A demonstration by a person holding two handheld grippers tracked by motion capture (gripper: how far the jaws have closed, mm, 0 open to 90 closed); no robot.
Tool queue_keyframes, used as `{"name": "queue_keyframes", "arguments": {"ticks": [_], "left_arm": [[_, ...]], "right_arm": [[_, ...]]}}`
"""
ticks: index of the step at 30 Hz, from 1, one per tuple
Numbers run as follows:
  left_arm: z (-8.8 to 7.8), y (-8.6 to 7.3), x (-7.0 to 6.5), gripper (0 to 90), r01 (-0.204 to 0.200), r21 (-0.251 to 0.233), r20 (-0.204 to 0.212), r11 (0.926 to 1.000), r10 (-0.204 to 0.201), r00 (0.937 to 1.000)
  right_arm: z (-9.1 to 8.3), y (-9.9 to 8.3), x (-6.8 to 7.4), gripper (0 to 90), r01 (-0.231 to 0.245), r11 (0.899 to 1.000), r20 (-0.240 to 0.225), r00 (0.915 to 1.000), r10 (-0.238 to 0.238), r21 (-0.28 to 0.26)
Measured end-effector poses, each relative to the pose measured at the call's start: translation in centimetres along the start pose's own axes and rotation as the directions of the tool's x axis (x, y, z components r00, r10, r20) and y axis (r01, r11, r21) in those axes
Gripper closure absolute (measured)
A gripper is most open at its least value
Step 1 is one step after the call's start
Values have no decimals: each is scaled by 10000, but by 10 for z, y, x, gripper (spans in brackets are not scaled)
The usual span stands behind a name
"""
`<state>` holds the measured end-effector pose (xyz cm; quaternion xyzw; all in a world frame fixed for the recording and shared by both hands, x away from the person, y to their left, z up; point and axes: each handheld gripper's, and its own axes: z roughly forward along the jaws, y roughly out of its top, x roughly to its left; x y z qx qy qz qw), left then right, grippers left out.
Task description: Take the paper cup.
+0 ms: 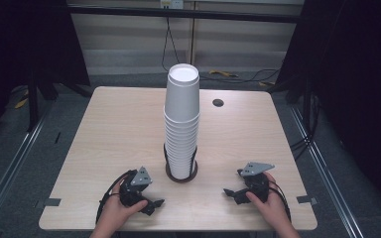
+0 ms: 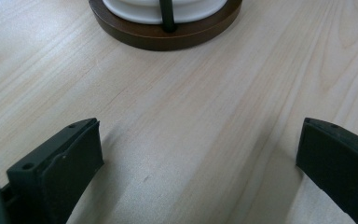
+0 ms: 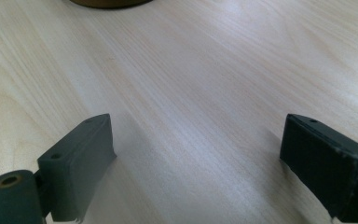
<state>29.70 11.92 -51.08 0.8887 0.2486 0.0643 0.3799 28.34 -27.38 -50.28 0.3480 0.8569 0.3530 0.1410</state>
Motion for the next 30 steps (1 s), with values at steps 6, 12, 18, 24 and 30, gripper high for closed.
{"name": "queue_keyframes", "arguments": {"ticks": [6,12,18,24,30], "left_arm": [[-11,10,2,226,477,411,840,9980,-510,9952],[-38,23,2,174,447,-69,1146,9990,-436,9925],[-58,40,5,168,453,-140,1457,9989,-428,9884],[-78,61,7,164,322,-419,1430,9986,-259,9894],[-102,89,14,165,197,-745,1338,9970,-96,9910]], "right_arm": [[0,0,0,92,-8,10000,2,10000,8,4],[0,0,0,92,-4,10000,3,10000,4,2],[0,0,0,92,-2,10000,3,10000,2,2],[0,0,0,92,-11,10000,2,10000,11,4],[-1,0,1,115,64,10000,-24,10000,-64,-38]]}}
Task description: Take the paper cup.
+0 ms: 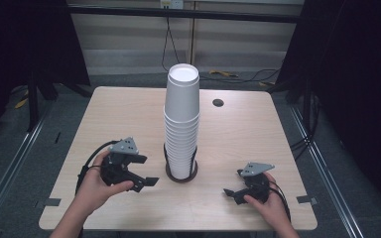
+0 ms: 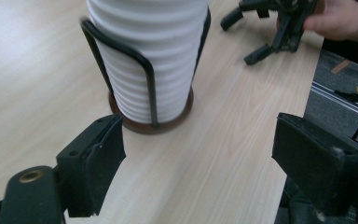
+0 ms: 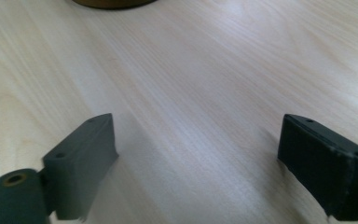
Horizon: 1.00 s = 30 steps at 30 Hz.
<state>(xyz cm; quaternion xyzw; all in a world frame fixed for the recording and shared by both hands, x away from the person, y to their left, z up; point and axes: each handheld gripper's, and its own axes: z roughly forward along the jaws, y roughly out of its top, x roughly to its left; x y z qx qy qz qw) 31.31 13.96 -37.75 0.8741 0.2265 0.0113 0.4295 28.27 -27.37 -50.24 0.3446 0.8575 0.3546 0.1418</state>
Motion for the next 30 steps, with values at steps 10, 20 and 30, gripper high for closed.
{"name": "queue_keyframes", "arguments": {"ticks": [10,20,30], "left_arm": [[-27,51,11,165,-213,-502,-171,9985,204,9996],[-46,99,13,158,-329,-1275,-137,9913,315,9994],[-54,134,14,158,-393,-1482,-283,9882,355,9990]], "right_arm": [[-11,19,-1,139,-4,10000,-1007,9949,1,-32],[-39,99,10,136,297,9880,-1943,9792,-591,-1513],[-58,163,13,137,768,9775,-2061,9714,-1178,-1964]]}}
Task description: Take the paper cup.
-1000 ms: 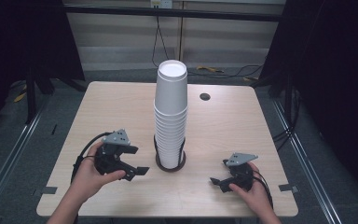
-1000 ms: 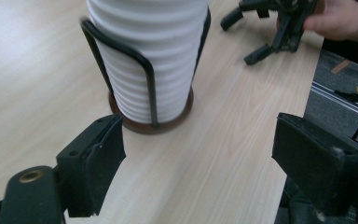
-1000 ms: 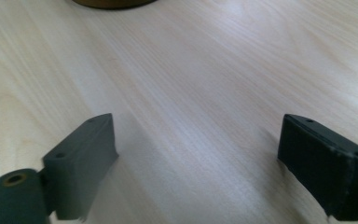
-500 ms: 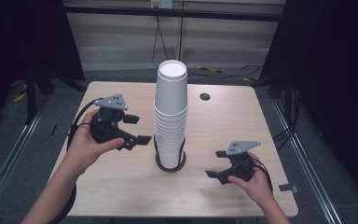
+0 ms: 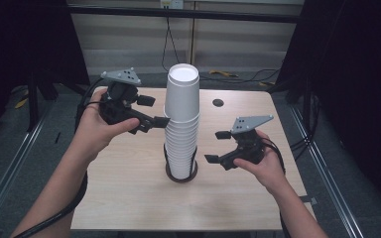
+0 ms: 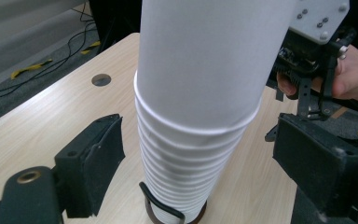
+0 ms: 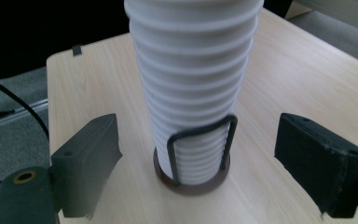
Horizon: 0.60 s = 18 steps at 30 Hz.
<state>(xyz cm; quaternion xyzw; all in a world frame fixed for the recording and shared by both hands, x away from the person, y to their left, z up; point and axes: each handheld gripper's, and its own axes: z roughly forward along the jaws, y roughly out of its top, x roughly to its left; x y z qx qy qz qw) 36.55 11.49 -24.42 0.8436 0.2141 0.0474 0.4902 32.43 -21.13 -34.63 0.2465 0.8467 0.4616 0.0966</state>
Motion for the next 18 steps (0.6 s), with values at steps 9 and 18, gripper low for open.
{"name": "queue_keyframes", "arguments": {"ticks": [9,18], "left_arm": [[11,8,1,157,-101,9,182,9999,101,9998],[28,11,2,155,-64,25,356,10000,63,9993]], "right_arm": [[-1,29,-6,134,-274,9980,-434,9987,249,-576],[3,46,-6,131,-188,9960,-672,9977,130,-873]]}}
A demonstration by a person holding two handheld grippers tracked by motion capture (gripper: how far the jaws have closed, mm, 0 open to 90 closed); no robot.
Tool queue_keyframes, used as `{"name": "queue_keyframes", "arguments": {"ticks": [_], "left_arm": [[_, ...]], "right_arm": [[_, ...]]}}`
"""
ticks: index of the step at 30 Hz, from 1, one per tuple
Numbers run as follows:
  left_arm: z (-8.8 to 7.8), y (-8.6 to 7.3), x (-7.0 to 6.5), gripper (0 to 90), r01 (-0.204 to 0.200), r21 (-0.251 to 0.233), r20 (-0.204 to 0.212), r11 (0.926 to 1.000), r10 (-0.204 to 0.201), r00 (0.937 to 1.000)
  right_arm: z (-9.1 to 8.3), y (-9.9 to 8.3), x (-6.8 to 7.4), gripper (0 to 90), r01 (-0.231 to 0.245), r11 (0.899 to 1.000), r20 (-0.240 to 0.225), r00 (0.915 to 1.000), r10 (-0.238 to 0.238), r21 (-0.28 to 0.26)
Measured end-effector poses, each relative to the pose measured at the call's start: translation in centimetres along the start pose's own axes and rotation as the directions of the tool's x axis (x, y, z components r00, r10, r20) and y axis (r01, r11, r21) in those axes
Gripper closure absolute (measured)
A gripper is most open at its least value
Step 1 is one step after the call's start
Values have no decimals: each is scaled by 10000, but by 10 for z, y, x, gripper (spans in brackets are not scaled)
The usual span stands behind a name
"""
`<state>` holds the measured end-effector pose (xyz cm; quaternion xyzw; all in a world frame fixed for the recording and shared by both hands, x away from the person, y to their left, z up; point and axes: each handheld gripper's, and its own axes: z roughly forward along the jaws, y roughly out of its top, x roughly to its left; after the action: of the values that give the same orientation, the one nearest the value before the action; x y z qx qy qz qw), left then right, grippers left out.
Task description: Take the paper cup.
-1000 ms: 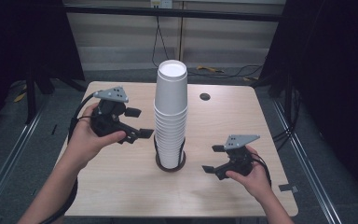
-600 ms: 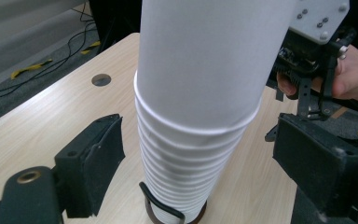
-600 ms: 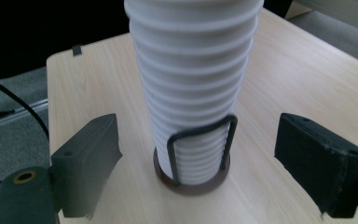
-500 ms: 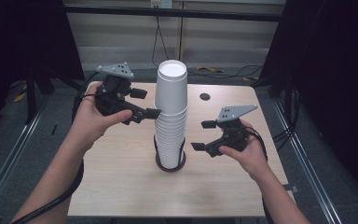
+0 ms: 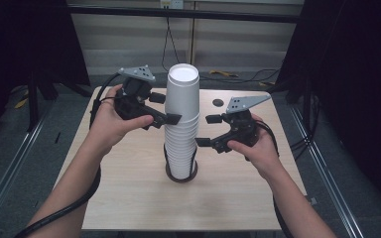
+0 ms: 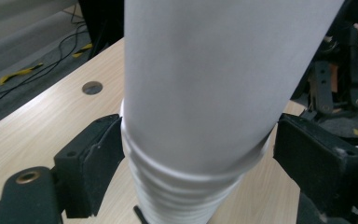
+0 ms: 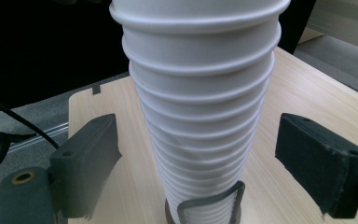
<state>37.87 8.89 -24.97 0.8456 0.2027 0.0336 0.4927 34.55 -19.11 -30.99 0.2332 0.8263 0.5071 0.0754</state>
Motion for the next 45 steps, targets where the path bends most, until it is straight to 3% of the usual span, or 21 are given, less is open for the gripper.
{"name": "queue_keyframes", "arguments": {"ticks": [3,12,22,34,40,43,45], "left_arm": [[6,2,0,121,-145,150,-90,9998,146,9999],[18,4,1,54,137,24,-50,9999,-137,9999],[32,5,2,24,159,-51,15,9999,-159,9999],[31,5,0,51,176,-75,-68,9998,-176,9998],[29,4,0,56,170,-370,-97,9992,-173,9998],[23,10,-2,72,46,-797,-57,9968,-51,10000],[19,15,-5,73,29,-787,-3,9969,-29,10000]], "right_arm": [[2,3,0,132,8,10000,-62,10000,-9,-57],[6,12,1,132,-83,9992,-276,9996,72,-400],[12,21,4,126,-68,9988,-116,9999,62,-492],[17,20,3,127,-224,9971,106,9997,232,-728],[17,20,3,129,-216,9969,172,9996,230,-758],[18,20,3,129,-216,9967,196,9995,231,-781],[18,20,3,131,-234,9964,188,9995,250,-811]]}}
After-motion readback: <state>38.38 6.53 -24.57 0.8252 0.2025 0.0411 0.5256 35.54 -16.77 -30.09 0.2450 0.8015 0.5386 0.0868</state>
